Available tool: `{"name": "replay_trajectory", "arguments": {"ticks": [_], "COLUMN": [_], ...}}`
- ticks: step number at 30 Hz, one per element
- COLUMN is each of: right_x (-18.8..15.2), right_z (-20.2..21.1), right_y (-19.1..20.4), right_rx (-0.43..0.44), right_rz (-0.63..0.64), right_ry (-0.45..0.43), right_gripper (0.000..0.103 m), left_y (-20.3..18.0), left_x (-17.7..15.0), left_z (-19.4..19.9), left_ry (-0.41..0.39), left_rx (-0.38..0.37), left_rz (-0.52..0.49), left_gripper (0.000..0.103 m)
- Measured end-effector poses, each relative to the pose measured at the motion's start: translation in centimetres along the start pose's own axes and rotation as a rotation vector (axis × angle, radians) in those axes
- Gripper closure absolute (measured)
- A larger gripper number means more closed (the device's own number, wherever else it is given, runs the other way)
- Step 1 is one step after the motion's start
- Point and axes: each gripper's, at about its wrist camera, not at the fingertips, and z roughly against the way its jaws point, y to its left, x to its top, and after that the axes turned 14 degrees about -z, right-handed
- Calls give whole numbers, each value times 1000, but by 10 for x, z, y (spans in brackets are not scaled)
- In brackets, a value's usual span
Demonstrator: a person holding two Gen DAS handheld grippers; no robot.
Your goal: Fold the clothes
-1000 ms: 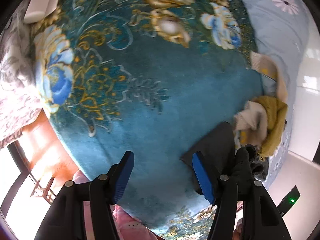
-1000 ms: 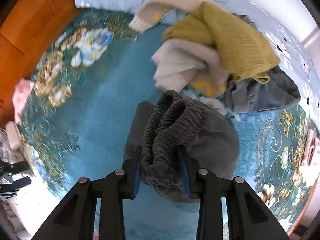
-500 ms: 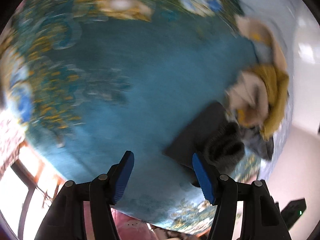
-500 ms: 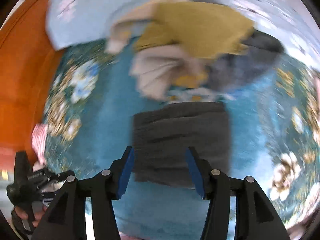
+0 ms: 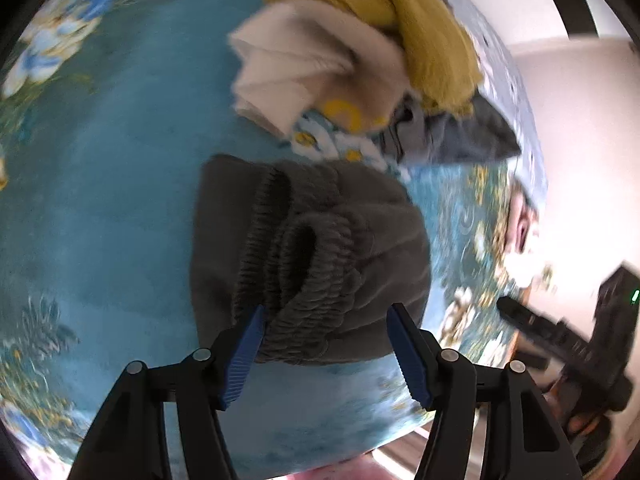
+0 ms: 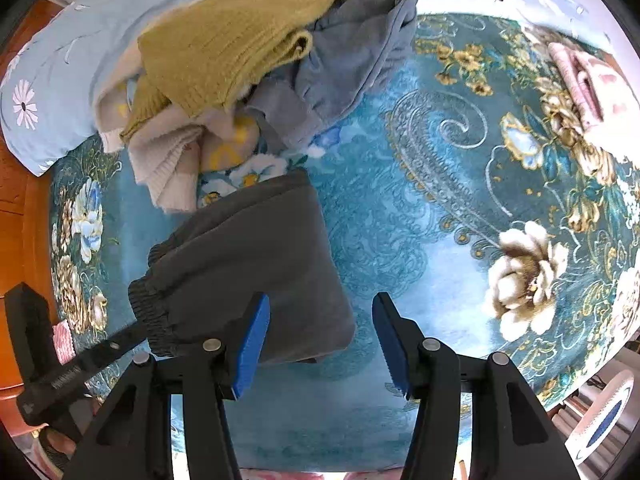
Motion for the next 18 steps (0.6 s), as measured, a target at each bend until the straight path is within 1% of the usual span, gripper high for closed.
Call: {"name": "replay_trajectory", "arguments": {"ticks": [2, 3, 6, 8, 10, 13, 14, 15, 16, 17, 18], "right_x": [-1, -2, -5, -5, -5, -4, -3, -2, -1, 0, 0], "right_z": [-6, -10, -18, -22, -24, -23, -22, -22, -22, -23, -23], "right_y": [5, 7, 13, 15, 17, 17, 16, 15, 13, 11, 10], "right_rx": [3, 5, 10, 12, 9, 9, 8, 8, 7, 5, 7], "right_rz": [18, 28, 47, 52, 54, 56, 57, 55, 48, 41, 32], "right_ry": [20, 31, 50, 62, 71, 78, 77, 76, 77, 78, 80], "right_gripper": [48, 48, 48, 48, 48, 48, 48, 48, 48, 48, 48], "left_y": [-2, -2, 3, 6, 10, 16, 18, 19, 21, 23, 25], "left_x": [-1, -1, 0, 2, 0, -3, -4, -5, -6, -7, -9], "left_z": [-4, -5, -5, -8, -3, 5, 8, 11, 14, 16, 19], "left_ry": [8, 9, 0, 6, -12, -38, -47, -56, -65, -74, -83], "left_rx": [-2, -5, -23, -18, -29, -46, -51, -57, -62, -68, -73], "left_rz": [-31, -45, -54, -46, -28, -2, 7, 15, 24, 33, 42], "left_gripper": [52, 66, 66, 66, 63, 63, 65, 70, 82, 91, 92]}}
